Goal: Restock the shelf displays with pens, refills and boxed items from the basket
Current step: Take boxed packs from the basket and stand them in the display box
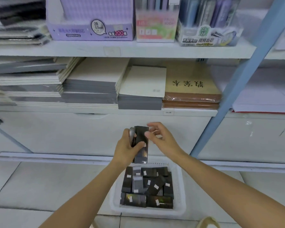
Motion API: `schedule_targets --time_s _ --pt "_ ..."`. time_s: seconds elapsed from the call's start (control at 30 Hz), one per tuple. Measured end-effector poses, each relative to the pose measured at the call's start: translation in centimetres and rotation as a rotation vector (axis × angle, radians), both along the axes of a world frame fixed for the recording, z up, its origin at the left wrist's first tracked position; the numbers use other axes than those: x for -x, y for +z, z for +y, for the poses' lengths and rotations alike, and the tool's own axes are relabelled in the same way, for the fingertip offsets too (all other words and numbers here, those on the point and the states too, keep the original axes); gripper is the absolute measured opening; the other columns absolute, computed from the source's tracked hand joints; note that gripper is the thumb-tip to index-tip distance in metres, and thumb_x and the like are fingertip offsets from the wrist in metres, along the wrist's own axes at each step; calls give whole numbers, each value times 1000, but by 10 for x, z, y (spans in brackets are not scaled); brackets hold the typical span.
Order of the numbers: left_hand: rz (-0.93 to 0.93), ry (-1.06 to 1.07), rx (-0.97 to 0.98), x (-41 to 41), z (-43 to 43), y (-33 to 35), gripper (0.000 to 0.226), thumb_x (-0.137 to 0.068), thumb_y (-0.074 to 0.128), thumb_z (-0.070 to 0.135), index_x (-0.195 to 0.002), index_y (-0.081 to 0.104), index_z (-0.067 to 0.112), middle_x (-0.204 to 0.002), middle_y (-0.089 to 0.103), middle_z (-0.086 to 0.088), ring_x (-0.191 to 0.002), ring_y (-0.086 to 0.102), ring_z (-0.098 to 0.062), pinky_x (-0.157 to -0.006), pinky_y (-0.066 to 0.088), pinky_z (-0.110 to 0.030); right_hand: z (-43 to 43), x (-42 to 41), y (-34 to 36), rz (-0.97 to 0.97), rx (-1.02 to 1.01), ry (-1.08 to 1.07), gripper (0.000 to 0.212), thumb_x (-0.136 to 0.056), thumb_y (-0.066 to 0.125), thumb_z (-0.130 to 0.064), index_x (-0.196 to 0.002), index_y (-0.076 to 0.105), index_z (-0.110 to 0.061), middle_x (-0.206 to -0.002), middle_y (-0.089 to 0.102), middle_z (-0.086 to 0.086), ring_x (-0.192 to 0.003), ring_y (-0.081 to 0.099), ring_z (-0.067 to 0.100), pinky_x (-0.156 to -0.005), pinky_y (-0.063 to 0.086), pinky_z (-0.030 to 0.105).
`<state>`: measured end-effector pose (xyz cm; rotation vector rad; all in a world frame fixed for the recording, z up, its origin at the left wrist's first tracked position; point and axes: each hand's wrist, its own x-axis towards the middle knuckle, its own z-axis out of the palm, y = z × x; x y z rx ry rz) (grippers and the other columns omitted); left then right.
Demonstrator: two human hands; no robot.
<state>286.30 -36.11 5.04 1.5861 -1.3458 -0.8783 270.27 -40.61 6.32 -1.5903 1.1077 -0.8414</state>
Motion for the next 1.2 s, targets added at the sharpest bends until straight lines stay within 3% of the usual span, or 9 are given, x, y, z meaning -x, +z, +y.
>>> schedule_targets --time_s 0.13,0.27,0.43,0.53,0.67,0.77,0.87,1.07,1.2 --pt "-85 -119 83 2 2 38 30 -86 71 17 -98 44 22 -80 59 5 -73 59 -5 -63 49 -23 2 -11 38 63 182 100 37 -87 69 -27 -124 60 -31 -119 40 1 -112 41 6 -95 32 6" --pt "-145 -199 132 7 1 75 45 -87 70 19 -124 44 19 -104 66 3 -94 64 -17 -78 54 -34 7 -8 68 61 323 17 25 -86 71 -28 -109 66 -38 -126 40 -4 -125 32 15 -111 25 31" --pt "-179 -224 192 18 -4 119 44 -84 74 23 -117 45 23 -102 64 4 -93 62 -14 -77 54 -32 7 9 115 61 473 20 15 -89 66 -34 -102 66 -40 -121 53 -13 -123 36 10 -106 24 34" --pt "-10 -166 177 27 -10 148 42 -81 77 21 -104 43 28 -94 66 2 -86 65 -17 -76 54 -31 3 24 155 -23 591 16 17 -95 59 -22 -111 65 -20 -112 61 -6 -114 49 14 -99 38 30" --pt "302 -151 153 32 -19 187 44 -85 74 18 -125 56 15 -105 73 0 -95 69 -13 -80 56 -25 -11 63 231 -242 662 -177 15 -99 51 -14 -113 57 -15 -101 63 -5 -92 62 3 -82 51 22" --pt "443 -151 181 37 -24 212 30 -87 70 16 -117 66 13 -105 73 -6 -98 68 -21 -84 56 -32 -29 95 275 -154 809 -395 11 -100 49 -15 -110 55 -15 -94 60 -8 -83 61 4 -74 52 23" --pt "584 -172 180 45 -27 228 22 -89 67 15 -112 65 18 -95 74 0 -87 69 -15 -71 57 -30 -50 118 295 -5 807 -546 16 -100 48 -14 -112 55 -7 -98 60 0 -89 65 23 -80 56 44" --pt "667 -261 163 52 -30 237 31 -95 61 17 -124 53 20 -105 74 -9 -89 73 -24 -62 58 -38 -66 125 284 234 695 -499 18 -100 48 -18 -113 57 -10 -100 62 5 -85 67 31 -83 54 50" --pt "635 -257 164 54 -35 238 27 -95 60 17 -121 55 19 -96 76 -8 -77 73 -20 -53 55 -30 -68 129 289 284 707 -446 16 -100 49 -17 -111 58 -9 -99 64 10 -82 69 30 -81 55 48"
